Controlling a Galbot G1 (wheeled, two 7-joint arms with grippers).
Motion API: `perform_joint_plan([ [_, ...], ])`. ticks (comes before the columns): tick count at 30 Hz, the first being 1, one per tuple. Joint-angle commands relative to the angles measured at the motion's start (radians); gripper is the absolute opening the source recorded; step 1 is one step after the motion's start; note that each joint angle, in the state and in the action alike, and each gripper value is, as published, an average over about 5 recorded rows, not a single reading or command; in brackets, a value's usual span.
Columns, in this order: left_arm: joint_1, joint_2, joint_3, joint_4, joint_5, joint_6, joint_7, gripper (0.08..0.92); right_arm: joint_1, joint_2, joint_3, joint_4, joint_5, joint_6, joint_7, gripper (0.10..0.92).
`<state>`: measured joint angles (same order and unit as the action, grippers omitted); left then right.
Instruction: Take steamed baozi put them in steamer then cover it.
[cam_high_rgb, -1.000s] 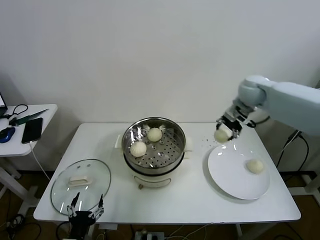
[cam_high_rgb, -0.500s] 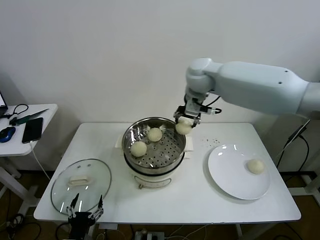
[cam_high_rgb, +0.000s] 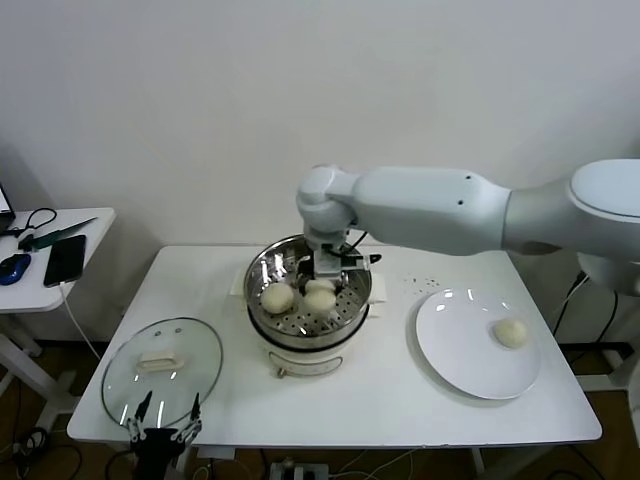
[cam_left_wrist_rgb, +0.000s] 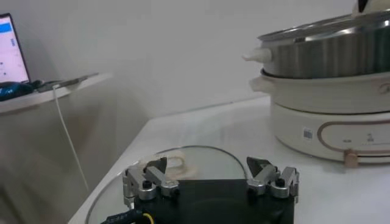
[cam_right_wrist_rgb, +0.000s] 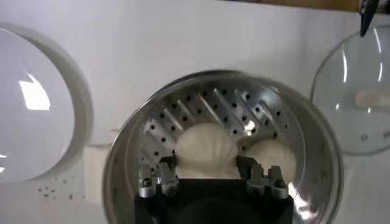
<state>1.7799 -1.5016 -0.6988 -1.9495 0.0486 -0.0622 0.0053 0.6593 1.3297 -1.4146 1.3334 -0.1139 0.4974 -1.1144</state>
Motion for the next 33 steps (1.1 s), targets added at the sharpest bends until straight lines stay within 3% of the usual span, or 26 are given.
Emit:
perform_joint_plan([
  [1, -0.001, 0.003, 0.000, 0.011, -0.006, -0.001, -0.002, 0.823, -0.057, 0.051, -0.022, -0.007, 0.001, 0.019, 0.005, 0.669],
  [14, -0.014, 0.002, 0.002, 0.017, -0.006, 0.006, -0.001, 0.823, -0.087, 0.046, -0.018, -0.032, -0.017, 0.014, 0.017, 0.681],
  [20, -0.010, 0.001, -0.002, 0.017, -0.006, 0.006, -0.002, 0.823, -0.081, 0.039, 0.000, -0.038, -0.019, 0.023, 0.009, 0.793],
  [27, -0.006, 0.006, -0.004, 0.007, -0.007, 0.016, -0.004, 0.823, -0.034, -0.013, 0.045, -0.038, 0.000, 0.022, 0.003, 0.822],
  [30, -0.009, 0.005, -0.005, 0.000, -0.005, 0.019, -0.004, 0.823, 0.008, -0.069, 0.046, -0.038, 0.035, -0.021, 0.002, 0.823],
  [33, -0.012, 0.005, -0.004, -0.005, -0.002, 0.022, -0.003, 0.823, 0.075, -0.161, 0.003, -0.037, 0.096, -0.171, 0.053, 0.823],
])
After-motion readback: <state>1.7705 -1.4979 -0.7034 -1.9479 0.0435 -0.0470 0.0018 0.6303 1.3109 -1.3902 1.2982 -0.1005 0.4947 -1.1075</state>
